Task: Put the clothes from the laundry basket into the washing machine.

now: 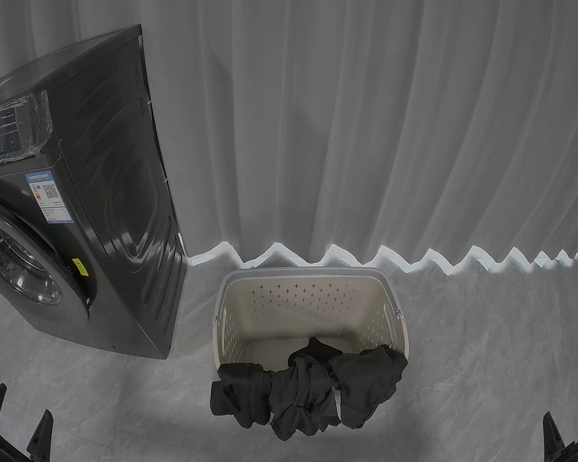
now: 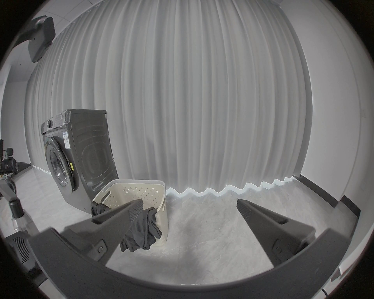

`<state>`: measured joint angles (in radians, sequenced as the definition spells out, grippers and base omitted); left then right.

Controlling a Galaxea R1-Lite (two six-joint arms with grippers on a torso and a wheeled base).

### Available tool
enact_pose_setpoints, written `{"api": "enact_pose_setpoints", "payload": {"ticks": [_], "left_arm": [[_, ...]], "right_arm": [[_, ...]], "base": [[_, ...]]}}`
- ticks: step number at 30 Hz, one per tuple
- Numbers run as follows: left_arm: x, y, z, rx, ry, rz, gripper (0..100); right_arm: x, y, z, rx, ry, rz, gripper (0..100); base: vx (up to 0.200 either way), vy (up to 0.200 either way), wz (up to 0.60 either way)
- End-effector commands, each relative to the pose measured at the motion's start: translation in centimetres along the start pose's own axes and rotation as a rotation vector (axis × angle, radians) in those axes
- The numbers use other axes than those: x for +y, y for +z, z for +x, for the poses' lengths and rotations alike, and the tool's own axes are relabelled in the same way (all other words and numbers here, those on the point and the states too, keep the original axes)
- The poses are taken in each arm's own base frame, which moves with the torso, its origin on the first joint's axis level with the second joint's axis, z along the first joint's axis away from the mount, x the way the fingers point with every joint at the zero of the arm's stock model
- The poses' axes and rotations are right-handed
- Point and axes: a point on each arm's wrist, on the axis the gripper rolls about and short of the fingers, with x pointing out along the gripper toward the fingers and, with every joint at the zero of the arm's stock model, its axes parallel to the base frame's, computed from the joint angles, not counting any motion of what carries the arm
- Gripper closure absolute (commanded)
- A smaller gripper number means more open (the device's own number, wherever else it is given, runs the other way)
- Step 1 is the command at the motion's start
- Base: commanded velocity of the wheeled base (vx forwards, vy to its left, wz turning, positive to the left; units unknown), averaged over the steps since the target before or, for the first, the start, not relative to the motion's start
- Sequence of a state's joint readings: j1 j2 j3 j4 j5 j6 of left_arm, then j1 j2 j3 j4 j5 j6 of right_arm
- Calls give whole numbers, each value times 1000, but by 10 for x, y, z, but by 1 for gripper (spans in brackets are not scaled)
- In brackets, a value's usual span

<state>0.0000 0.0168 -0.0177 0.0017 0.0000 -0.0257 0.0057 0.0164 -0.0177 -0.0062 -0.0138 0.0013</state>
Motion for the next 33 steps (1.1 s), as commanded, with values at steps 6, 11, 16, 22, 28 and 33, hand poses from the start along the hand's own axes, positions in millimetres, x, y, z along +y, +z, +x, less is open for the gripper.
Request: {"api": "enact_pose_setpoints", "payload": {"ticks": [6, 11, 16, 22, 28, 33], "left_arm": [[0, -5, 0, -1, 2, 1, 0], [0, -5, 0, -1, 0, 4, 0], [0, -5, 0, -1, 0, 0, 0], [0, -5, 0, -1, 0, 1, 0], [0, -5, 0, -1, 0, 1, 0], [0, -5, 0, -1, 0, 1, 0]], "right_arm": [[0, -5, 0, 0, -1, 2, 0], [0, -5, 0, 0, -1, 2, 0], [0, -5, 0, 0, -1, 2, 0], [0, -5, 0, 1, -1, 2, 0], [0, -5, 0, 0, -1, 2, 0], [0, -5, 0, 0, -1, 2, 0]], "base": [[133, 0, 0], [0, 0, 0], [120, 0, 0], [200, 0, 0], [0, 0, 0], [80, 0, 0]]}}
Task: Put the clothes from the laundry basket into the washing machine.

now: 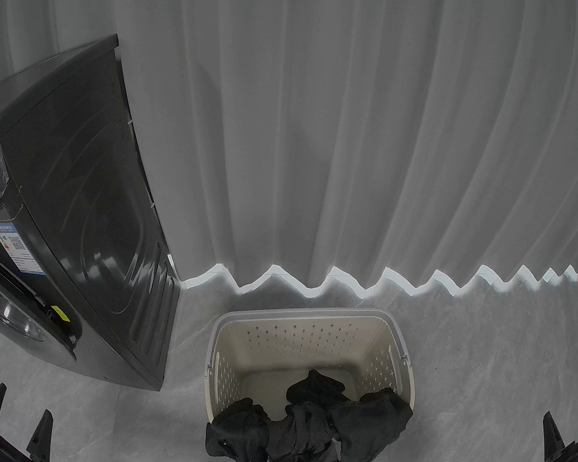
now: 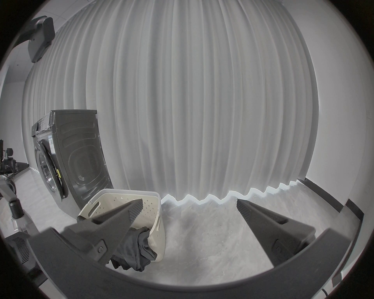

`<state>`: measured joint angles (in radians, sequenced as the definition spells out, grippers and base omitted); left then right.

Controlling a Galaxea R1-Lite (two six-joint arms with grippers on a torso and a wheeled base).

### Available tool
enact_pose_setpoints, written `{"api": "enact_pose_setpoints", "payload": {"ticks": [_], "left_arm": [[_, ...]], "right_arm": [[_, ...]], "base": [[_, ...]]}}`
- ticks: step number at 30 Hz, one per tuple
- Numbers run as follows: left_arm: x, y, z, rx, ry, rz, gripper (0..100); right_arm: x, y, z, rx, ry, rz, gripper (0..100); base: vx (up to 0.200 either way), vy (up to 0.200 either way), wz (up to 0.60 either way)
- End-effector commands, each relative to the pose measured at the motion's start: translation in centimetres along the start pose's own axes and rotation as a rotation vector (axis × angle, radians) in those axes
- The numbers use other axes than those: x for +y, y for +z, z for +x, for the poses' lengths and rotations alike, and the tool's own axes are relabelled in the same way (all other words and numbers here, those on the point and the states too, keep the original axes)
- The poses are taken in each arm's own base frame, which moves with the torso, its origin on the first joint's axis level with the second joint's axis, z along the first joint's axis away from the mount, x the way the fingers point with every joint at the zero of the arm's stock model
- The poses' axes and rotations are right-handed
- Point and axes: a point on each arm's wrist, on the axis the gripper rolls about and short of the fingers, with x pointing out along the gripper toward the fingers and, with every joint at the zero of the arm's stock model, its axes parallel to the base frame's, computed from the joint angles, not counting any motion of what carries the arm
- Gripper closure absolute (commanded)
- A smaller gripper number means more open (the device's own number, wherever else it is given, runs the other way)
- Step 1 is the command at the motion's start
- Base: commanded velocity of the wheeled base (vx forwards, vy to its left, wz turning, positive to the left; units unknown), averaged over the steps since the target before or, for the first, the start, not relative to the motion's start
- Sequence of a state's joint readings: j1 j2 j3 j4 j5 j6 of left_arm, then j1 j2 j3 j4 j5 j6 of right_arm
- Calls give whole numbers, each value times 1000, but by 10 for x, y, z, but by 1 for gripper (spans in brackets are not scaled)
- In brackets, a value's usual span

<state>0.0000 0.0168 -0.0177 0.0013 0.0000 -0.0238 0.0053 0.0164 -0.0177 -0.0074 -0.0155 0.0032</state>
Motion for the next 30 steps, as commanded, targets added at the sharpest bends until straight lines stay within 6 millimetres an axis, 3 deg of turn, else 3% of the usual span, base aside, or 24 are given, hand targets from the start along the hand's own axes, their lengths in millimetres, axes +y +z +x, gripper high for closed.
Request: {"api": "enact_pose_setpoints", "payload": {"ticks": [1, 4, 13, 22, 30], "left_arm": [[0, -5, 0, 0, 0, -2, 0], [0, -5, 0, 0, 2, -2, 0], [0, -5, 0, -1, 3, -2, 0], [0, -5, 0, -1, 5, -1, 0], [0, -5, 0, 0, 3, -1, 0]], "right_arm": [[0, -5, 0, 3, 1, 0, 0], [0, -5, 0, 1, 1, 0, 0], [0, -5, 0, 3, 1, 0, 0], [0, -5, 0, 1, 1, 0, 0], [0, -5, 0, 1, 1, 0, 0]], "base": [[200, 0, 0], [200, 0, 0], [0, 0, 0], [200, 0, 0], [0, 0, 0]]}}
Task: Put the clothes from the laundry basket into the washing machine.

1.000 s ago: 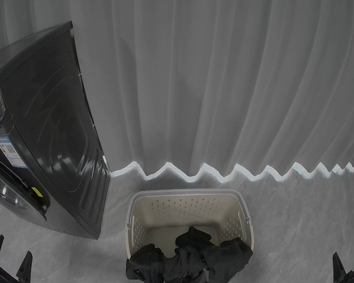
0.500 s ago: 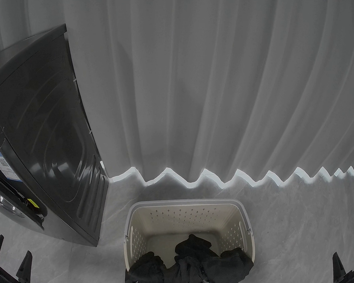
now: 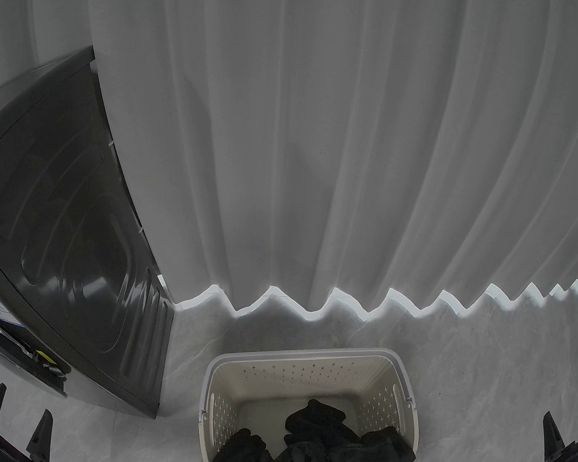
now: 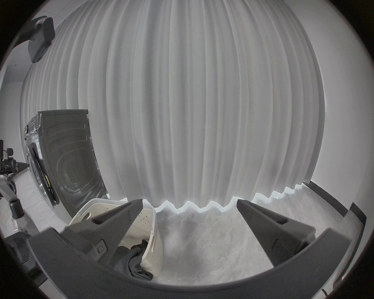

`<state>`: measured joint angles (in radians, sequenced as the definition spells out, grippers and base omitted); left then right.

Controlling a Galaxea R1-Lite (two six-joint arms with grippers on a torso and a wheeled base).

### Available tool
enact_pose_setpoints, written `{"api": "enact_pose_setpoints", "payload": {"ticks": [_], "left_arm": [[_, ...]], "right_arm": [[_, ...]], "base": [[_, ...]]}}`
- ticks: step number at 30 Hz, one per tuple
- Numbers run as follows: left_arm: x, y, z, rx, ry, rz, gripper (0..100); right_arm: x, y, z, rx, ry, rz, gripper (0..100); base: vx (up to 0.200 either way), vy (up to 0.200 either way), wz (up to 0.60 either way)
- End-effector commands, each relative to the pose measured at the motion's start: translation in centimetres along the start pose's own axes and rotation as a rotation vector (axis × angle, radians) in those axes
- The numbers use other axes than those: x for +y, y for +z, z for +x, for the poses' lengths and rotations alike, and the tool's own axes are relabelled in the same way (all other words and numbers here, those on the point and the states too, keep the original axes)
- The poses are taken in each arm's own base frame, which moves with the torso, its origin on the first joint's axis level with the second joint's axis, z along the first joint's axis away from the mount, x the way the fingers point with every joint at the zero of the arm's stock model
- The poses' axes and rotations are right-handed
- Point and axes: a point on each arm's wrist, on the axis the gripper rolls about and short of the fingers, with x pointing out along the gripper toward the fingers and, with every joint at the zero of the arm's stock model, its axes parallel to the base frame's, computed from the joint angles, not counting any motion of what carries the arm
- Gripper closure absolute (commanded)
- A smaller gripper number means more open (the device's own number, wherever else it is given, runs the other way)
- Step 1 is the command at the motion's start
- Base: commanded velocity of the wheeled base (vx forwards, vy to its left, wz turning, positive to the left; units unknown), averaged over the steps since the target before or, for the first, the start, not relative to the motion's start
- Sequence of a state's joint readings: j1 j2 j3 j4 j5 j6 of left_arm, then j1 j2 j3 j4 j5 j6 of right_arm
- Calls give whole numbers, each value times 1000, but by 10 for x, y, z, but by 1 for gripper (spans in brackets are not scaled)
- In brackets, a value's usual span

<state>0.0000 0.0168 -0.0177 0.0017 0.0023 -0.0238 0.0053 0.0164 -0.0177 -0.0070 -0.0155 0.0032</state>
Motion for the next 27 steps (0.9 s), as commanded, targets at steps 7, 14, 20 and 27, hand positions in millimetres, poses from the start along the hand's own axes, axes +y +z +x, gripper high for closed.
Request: {"api": "enact_pose_setpoints", "payload": {"ticks": [7, 14, 20, 27], "left_arm": [[0, -5, 0, -1, 2, -2, 0], [0, -5, 0, -1, 1, -2, 0], [0, -5, 0, -1, 1, -2, 0], [0, -5, 0, -1, 1, -2, 0]], "right_arm": [[0, -5, 0, 1, 1, 0, 0], [0, -5, 0, 2, 1, 0, 0], [0, -5, 0, 1, 1, 0, 0], [0, -5, 0, 1, 1, 0, 0]], "base": [[86, 0, 0], [0, 0, 0], [0, 0, 0], [0, 0, 0]]}}
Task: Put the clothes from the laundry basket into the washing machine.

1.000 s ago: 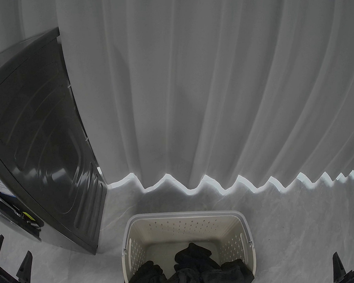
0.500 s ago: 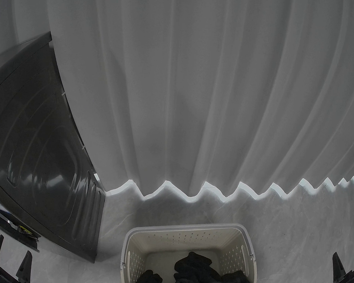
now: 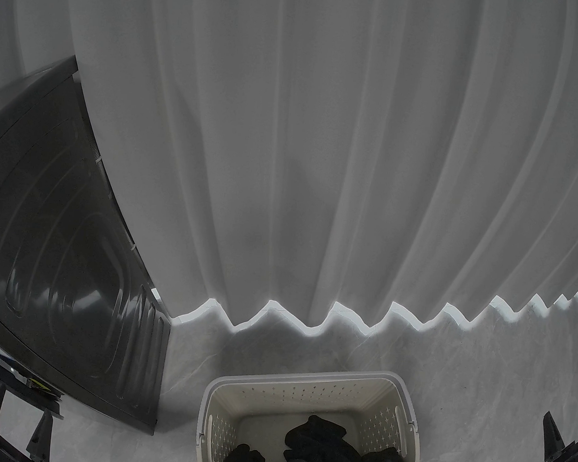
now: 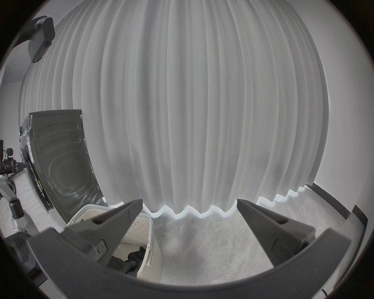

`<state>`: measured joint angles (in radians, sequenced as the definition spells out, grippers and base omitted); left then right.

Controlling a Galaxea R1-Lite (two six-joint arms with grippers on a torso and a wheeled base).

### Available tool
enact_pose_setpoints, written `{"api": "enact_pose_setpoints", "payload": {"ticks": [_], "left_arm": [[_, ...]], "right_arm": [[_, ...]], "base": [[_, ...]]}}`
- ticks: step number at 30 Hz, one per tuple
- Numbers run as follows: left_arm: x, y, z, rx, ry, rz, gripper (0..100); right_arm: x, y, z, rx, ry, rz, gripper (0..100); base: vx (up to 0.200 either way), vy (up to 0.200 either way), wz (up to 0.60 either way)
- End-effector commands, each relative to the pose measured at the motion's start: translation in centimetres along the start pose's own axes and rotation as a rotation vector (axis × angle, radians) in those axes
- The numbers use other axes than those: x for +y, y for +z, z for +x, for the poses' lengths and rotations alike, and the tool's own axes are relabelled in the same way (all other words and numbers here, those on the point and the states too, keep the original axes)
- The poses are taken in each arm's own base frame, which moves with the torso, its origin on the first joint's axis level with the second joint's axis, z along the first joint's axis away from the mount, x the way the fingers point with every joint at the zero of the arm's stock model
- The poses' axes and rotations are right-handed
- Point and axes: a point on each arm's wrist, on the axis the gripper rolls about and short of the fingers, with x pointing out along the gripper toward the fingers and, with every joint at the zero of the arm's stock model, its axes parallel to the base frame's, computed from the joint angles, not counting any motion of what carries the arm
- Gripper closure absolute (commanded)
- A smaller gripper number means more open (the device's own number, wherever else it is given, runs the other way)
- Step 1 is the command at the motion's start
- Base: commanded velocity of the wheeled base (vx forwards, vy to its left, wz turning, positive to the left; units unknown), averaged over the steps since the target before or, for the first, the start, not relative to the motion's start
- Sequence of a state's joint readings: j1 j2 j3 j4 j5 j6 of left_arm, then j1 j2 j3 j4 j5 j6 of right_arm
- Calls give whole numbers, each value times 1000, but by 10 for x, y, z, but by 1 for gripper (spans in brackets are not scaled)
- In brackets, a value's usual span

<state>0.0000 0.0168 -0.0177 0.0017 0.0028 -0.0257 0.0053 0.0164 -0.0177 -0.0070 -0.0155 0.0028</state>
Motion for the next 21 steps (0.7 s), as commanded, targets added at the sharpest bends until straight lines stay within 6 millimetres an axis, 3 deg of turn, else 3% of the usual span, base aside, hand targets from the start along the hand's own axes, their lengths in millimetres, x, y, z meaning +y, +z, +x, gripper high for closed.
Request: {"api": "enact_pose_setpoints", "payload": {"ticks": [1, 4, 21], "left_arm": [[0, -5, 0, -1, 0, 0, 0], [0, -5, 0, -1, 0, 1, 0], [0, -5, 0, -1, 0, 1, 0]], "right_arm": [[0, -5, 0, 2, 1, 0, 0], [0, -5, 0, 1, 1, 0, 0], [0, -5, 0, 1, 1, 0, 0]], "base": [[0, 0, 0], [0, 0, 0], [-200, 0, 0]]}}
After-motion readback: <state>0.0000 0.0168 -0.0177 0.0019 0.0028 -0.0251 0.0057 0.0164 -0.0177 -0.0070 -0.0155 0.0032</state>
